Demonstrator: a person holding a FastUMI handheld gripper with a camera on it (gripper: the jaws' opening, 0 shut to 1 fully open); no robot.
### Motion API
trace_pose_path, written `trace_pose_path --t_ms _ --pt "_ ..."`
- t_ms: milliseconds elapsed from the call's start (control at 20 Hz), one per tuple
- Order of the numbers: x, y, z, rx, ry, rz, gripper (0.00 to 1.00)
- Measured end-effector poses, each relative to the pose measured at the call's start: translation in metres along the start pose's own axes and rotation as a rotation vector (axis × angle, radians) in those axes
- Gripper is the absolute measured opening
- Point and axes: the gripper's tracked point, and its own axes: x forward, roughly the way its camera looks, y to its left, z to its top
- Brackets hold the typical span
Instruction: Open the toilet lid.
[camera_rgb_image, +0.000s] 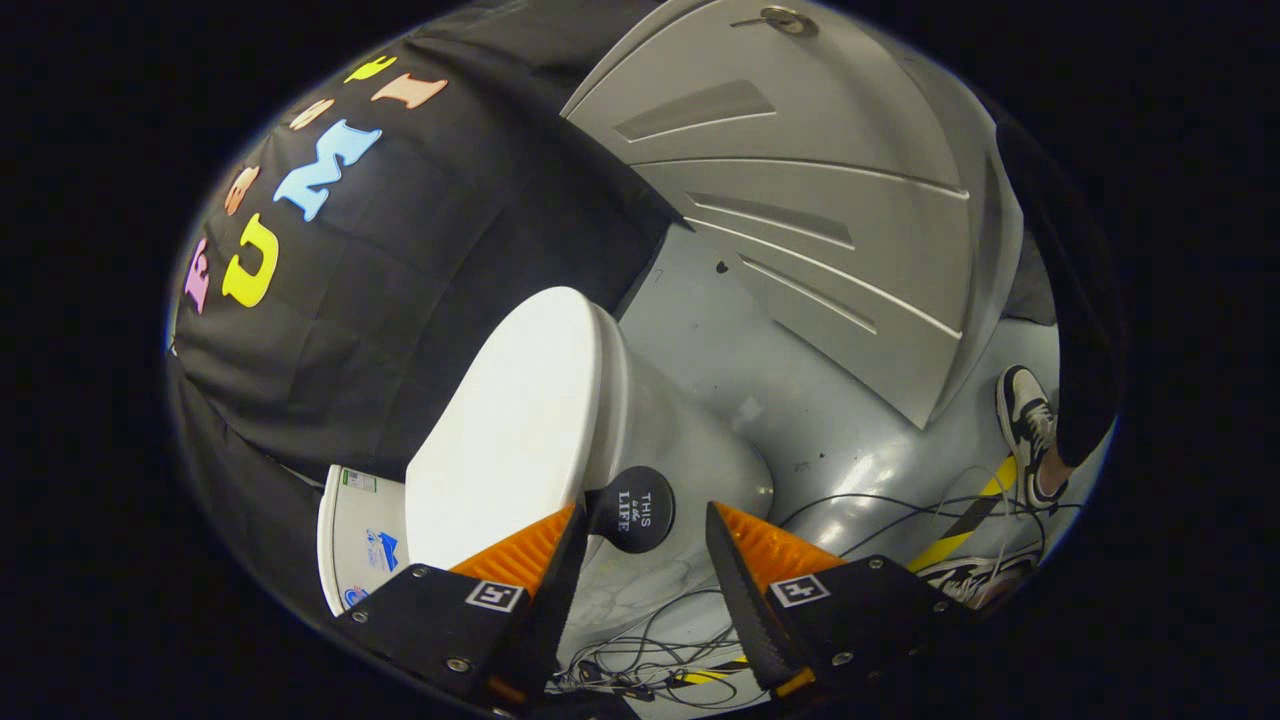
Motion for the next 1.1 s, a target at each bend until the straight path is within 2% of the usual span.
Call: trace_pose_path --t_ms 150,300,500,750,900,1100 --pt "0.003 0.003 0.0 0.063 0.007 0.049 0.61" --pt "0.008 0.009 0.005 0.071 -0.011 0.08 0.46" --pt "0.003 0.008 0.005 0.076 -0.018 0.105 0.34" --pt "-0.004 0.012 0.011 0.03 -0.059 0.099 0.17" --pt "-0.005 0.015 0.013 0.028 -0.067 0.104 0.02" --pt "-0.01 0.018 0.016 -0.022 -0.081 0.075 0.0"
